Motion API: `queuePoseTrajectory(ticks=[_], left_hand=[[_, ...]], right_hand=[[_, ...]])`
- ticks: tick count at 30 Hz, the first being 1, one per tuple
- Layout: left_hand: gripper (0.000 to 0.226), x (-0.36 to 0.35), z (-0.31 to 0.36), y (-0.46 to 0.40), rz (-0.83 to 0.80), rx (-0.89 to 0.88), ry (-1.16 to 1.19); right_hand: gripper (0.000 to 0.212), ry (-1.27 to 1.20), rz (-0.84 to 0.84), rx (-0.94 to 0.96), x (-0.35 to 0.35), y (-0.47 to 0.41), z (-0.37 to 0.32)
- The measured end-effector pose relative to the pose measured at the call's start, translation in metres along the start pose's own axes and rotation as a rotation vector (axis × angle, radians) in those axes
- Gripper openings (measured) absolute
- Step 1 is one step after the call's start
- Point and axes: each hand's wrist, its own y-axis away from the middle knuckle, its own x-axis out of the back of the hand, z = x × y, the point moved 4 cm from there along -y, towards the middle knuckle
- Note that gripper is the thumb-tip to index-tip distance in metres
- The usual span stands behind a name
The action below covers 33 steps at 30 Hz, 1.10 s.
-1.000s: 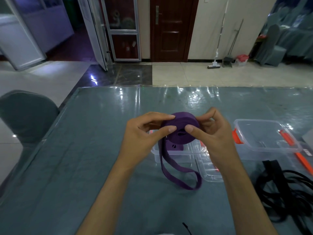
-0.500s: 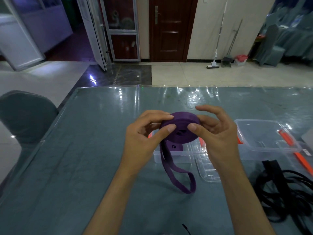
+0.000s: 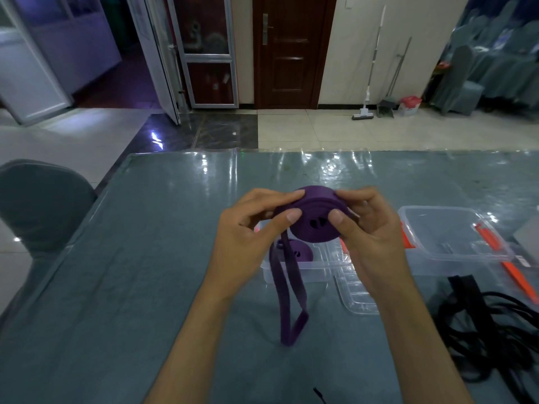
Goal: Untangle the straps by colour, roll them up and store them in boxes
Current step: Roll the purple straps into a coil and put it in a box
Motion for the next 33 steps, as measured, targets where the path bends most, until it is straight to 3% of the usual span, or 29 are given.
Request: queuePoseTrajectory(ticks=[5,10,16,21,24,27,30,33], left_hand=[[0.017,-0.001,0.003,0.006,0.110,0.013,0.027],[0.026,0.005,0.002,0.002,0.002,0.034,0.018],[0.016,0.004,-0.001,0.007,0.104,0.021,0.011],[0.033,0.010,-0.004,0.005,-0.046,0.046,0.033],[0.029,0.010,-0.004,0.006,0.017,0.022,-0.035],[0.024,0.004,-0.008,0.009,0.109,0.073,0.057],[0.029,0.003,-0.011,0.007,0.042,0.131,0.117],[0.029,0.007,-0.012,0.007,0.034,0.135,0.085]], right_hand=[[0.033,0.069,0.013,-0.024,0.001,0.000,0.000],[0.030,0.087,0.037,-0.002,0.002,0.001,0.000],[0.028,0.149,-0.016,-0.024,-0.003,0.000,-0.002],[0.032,0.112,0.013,-0.031,0.001,0.000,0.001],[0.035,0.121,-0.063,-0.127,-0.002,-0.001,0.002],[0.035,0.141,-0.062,-0.092,-0.003,-0.003,-0.003],[0.031,0.156,-0.011,-0.019,0.000,-0.004,-0.005],[0.025,0.103,-0.023,-0.106,0.001,-0.002,-0.003]])
